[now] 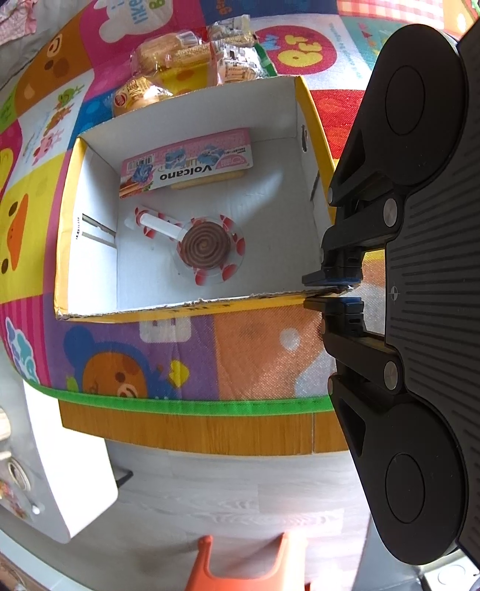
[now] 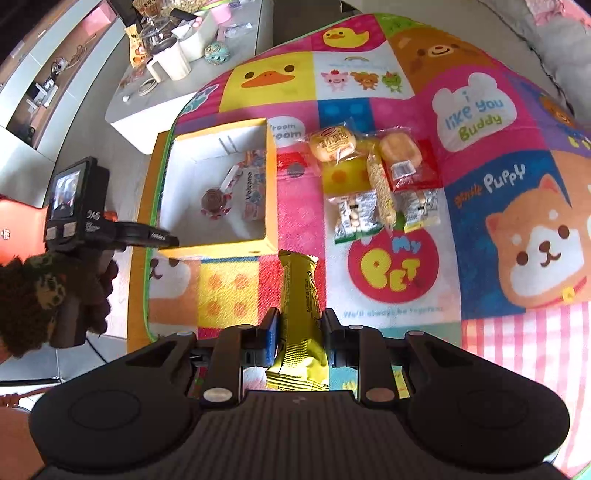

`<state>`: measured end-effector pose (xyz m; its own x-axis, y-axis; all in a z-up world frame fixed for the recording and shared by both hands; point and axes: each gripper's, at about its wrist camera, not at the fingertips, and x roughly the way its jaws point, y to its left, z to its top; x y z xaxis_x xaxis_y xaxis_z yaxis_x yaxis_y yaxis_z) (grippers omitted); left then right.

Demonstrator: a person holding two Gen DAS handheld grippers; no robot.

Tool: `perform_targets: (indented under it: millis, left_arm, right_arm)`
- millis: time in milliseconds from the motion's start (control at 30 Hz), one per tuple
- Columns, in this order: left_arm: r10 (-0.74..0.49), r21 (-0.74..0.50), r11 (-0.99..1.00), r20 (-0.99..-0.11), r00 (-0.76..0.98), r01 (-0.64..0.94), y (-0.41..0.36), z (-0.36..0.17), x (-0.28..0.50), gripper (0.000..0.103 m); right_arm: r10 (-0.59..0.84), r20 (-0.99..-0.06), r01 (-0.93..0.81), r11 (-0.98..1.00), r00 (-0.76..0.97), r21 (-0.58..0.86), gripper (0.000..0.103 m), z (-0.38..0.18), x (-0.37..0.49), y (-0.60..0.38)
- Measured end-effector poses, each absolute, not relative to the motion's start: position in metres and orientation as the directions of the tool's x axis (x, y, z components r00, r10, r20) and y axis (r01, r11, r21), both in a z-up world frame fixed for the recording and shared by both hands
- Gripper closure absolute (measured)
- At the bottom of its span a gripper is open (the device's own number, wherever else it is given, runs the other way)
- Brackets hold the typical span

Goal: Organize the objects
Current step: 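Place the yellow cheese stick pack into the yellow box with the right gripper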

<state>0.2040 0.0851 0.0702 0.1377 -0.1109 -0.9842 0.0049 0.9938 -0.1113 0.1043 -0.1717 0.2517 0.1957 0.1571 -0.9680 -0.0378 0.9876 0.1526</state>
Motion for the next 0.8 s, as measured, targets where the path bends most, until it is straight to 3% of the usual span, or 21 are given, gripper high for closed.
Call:
perform_targets:
  millis: [800]
  left_arm:
    - [-0.177, -0.188, 0.98, -0.974, 0.143, -0.072, 0.1, 0.068, 0.199, 0.095]
  right_arm:
    - [0.22, -0.959, -0.097, 0.974, 0.177, 0.206, 0.079, 0.263, 0.146, -0.123]
